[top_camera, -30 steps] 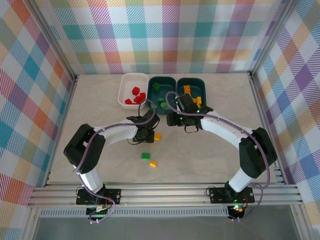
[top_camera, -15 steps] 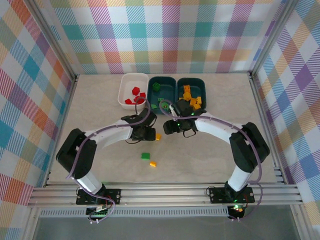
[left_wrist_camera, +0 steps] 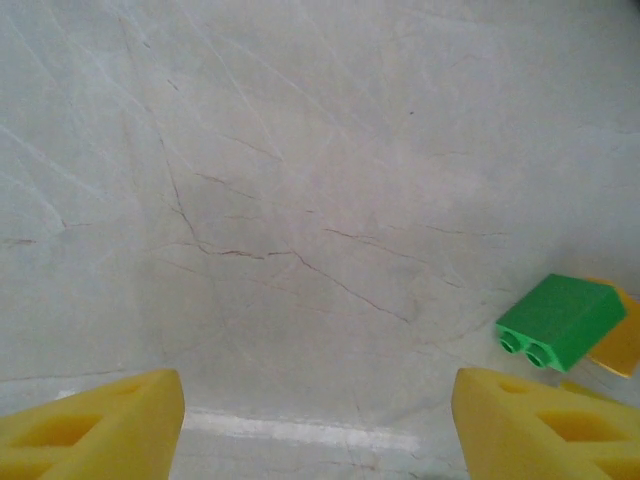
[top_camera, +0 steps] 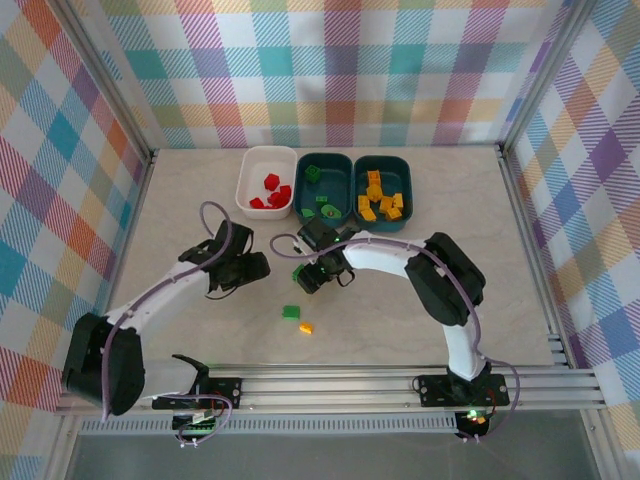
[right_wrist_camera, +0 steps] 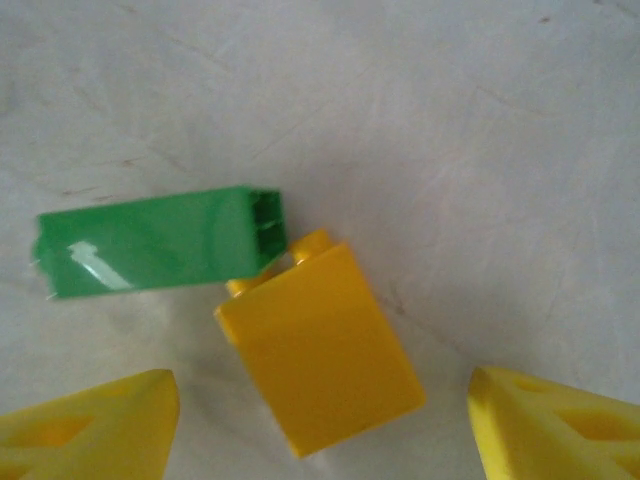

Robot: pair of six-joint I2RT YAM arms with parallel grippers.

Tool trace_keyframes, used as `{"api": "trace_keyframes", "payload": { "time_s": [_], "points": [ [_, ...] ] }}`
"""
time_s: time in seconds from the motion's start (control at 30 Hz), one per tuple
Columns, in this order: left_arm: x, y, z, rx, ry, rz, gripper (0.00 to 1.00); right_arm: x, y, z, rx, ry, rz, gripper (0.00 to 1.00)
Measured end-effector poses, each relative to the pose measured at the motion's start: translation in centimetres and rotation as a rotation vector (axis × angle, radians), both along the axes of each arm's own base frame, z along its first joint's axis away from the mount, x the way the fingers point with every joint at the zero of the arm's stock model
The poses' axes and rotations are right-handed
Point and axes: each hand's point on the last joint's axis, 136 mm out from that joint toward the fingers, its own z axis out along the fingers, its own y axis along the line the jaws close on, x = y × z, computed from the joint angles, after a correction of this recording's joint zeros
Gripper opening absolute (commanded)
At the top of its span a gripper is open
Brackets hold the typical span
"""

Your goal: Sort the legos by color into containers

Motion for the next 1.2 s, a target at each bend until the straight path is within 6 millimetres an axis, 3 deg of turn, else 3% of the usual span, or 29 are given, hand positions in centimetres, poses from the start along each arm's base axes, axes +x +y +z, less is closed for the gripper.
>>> {"api": "trace_keyframes", "payload": {
  "time_s": [0.23,0.5,0.67,0.77,0.83,0.9,1.07,1.13,1.2],
  "points": [
    [-0.8,0.1,0.6,-0.041,-0.021,0.003,0.73,0.9,-0.2,-0.3,-0.049,-0.027,0.017,0.63],
    [-1.3,0.0,0.1,-0.053,-0.004,-0.002,0.73,1.4,0.1,-0.3,-0.034,-0.053,0.034,0.37],
    [-1.6,-0.1,-0.3,-0.062,0.011,-0.003,0.73,1.6,0.0,-0.1,-0.017,-0.070,0.028,0.32],
    [-1.7,-0.3,-0.5,-0.077,0.013,-0.004,0.73,1.7,-1.0,0.3,-0.025,-0.093,0.003,0.31],
    [-1.6,-0.8,-0.6,-0.101,0.008,-0.007,0.73,2.3,-2.5,1.6,-0.021,-0.118,-0.044,0.30],
    [-1.8,-1.6,-0.8,-0.121,0.011,-0.027,0.73,4.0,-4.6,4.1,0.009,-0.159,-0.134,0.31],
    [-2.8,-5.4,-2.9,-0.112,0.063,-0.138,0.73,13.5,-14.1,12.6,0.131,-0.312,-0.520,0.31],
    [-3.2,-6.5,-3.9,-0.117,0.092,-0.164,0.73,17.4,-17.7,14.3,0.145,-0.352,-0.637,0.31],
    [-3.1,-7.0,-4.4,-0.134,0.106,-0.159,0.73,20.1,-19.9,14.3,0.138,-0.358,-0.699,0.32]
  ]
}}
